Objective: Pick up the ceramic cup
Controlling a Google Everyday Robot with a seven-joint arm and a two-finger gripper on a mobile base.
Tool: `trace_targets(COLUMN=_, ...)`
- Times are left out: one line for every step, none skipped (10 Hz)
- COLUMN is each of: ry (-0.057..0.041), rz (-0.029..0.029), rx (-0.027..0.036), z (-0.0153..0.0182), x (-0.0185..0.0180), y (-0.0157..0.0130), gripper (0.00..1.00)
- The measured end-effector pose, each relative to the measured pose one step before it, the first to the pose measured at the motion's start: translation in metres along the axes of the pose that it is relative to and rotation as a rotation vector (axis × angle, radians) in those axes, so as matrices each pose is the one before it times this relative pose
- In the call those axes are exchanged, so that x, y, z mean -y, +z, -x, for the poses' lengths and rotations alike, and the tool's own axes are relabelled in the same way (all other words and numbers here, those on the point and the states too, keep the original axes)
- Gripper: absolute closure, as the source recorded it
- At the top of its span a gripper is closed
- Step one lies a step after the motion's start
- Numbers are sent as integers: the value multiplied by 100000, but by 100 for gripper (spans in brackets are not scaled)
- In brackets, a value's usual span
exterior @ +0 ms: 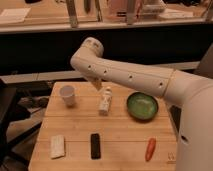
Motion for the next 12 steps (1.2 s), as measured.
trace_targets(ry=-1265, rz=-722, rx=708, z=307, x=339, y=265, gripper=20)
trace_targets(ry=-1389, rz=-880, rx=856, z=366, x=468, y=238, gripper=20)
trace_targets(ry=-765, rz=-445, rx=363, z=105, x=247, y=143, gripper=20)
trace_targets(ry=-918, rz=-563, rx=420, z=75, x=325, y=200, gripper=20)
trace_targets(ry=-1512, rz=-800, rx=713, z=281, x=460, y=349, gripper=20)
trace_targets(ry=-1218, rz=-571, rx=611, z=341, x=293, y=293, gripper=20)
trace_targets(ry=-1199, rz=-656, rx=634, z=353, x=330, y=282, gripper=20)
trace_targets(ry=-1252, rz=-692, rx=610, z=193, x=297, y=335, gripper=20)
trace_targets(ry=-871, rz=-381, rx=376, z=-14, x=130, y=395, gripper=20)
trace_targets(ry=-1102, rz=-466, rx=497, z=256, x=406, y=457, gripper=20)
trace_targets(ry=-1840, rz=-721, rx=1082, z=637, x=671, y=588, gripper=20)
trace_targets(ry=-1015, rz=-424, rx=538, z=1, x=10, y=320, gripper=20)
